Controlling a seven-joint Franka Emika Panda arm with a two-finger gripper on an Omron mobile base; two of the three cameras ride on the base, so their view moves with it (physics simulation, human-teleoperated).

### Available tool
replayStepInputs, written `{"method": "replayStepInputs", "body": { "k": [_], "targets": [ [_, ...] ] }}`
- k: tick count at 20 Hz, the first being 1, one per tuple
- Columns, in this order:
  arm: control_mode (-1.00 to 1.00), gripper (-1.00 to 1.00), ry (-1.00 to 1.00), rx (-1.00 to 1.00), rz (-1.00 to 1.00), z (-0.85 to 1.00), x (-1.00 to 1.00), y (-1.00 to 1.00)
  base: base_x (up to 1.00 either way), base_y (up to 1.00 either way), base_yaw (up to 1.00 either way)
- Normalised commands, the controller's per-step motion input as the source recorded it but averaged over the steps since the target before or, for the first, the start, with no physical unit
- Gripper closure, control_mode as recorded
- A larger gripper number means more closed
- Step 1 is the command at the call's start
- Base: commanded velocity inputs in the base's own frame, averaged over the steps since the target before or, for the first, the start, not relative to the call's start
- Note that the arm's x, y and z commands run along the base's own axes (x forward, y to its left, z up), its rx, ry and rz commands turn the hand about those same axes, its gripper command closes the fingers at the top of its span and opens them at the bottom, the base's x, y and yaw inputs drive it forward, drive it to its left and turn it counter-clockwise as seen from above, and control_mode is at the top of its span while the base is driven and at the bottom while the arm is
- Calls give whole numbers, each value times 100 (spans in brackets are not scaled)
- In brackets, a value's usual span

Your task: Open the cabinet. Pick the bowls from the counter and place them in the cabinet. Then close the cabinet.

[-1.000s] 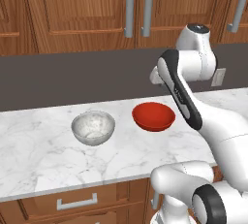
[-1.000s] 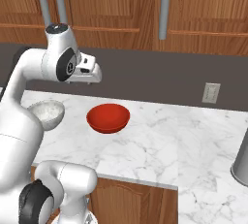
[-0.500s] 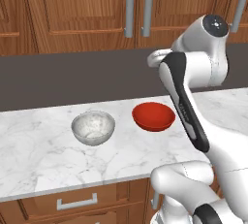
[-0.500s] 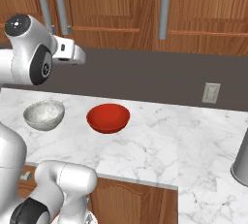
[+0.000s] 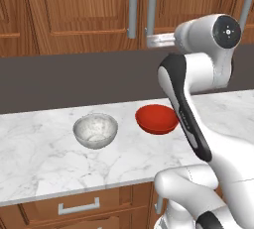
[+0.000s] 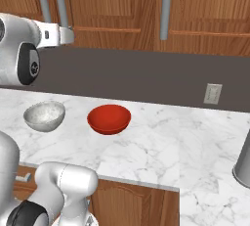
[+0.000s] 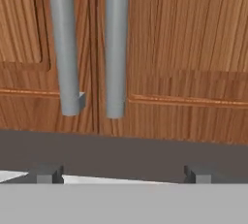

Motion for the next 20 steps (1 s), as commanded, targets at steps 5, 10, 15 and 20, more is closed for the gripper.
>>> {"method": "replayStepInputs", "body": {
  "k": [5,10,15,20],
  "targets": [
    [-100,-100,-39,0,0,32,0,1,0,0,0],
    [-100,-100,-17,0,0,19,12,0,0,0,0],
    [-100,-100,0,0,0,6,38,0,0,0,0],
    [-100,-100,0,0,0,13,47,0,0,0,0]
  ]
}}
